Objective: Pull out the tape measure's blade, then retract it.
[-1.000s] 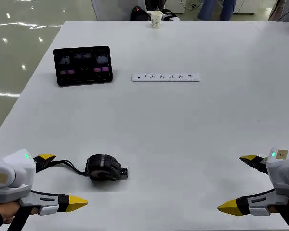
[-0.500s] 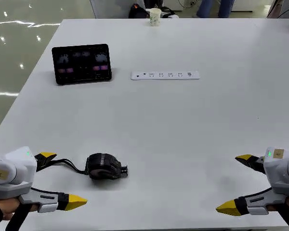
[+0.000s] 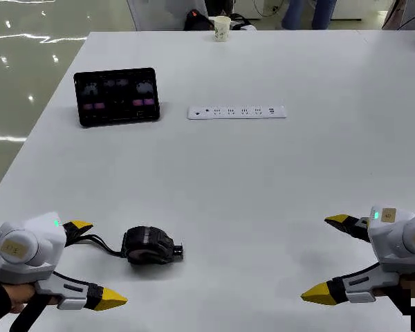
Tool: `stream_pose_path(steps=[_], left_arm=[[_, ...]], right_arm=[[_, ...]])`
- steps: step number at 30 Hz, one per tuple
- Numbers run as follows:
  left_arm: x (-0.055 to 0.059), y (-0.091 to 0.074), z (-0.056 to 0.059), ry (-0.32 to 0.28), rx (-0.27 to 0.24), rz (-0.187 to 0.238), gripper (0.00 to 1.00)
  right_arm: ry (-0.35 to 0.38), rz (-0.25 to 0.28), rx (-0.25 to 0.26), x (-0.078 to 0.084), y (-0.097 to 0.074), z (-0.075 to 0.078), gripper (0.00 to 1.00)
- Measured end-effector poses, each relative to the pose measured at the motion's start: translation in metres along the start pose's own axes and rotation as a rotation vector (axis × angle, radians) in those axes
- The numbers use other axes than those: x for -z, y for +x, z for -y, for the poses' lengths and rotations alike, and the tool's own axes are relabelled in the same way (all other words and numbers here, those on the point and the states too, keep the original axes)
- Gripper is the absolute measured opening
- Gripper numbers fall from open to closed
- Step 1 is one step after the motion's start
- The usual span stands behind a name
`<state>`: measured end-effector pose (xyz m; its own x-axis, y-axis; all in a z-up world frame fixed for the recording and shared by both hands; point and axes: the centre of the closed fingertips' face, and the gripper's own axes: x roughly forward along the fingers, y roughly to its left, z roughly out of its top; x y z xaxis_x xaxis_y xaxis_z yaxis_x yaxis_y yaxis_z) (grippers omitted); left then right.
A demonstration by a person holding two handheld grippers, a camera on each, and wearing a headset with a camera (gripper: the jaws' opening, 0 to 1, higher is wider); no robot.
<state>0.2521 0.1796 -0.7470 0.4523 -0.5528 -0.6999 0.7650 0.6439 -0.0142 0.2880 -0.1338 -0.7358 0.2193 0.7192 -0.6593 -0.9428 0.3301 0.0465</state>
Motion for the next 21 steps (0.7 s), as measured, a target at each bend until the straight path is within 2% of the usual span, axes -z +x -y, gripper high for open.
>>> stream_pose_path(steps=[13, 18, 21], left_arm=[[-0.016, 0.011, -0.011, 0.066, 0.03, -0.039, 0.99], [-0.016, 0.013, -0.01, 0.107, 0.054, -0.067, 0.99], [-0.02, 0.013, -0.009, 0.124, 0.061, -0.076, 0.99]], right_arm=[[-0.031, -0.004, -0.031, -0.008, 0.011, 0.005, 0.99], [-0.04, 0.006, -0.041, -0.018, 0.016, 0.002, 0.99], [-0.053, 0.011, -0.048, -0.024, 0.02, -0.001, 0.99]])
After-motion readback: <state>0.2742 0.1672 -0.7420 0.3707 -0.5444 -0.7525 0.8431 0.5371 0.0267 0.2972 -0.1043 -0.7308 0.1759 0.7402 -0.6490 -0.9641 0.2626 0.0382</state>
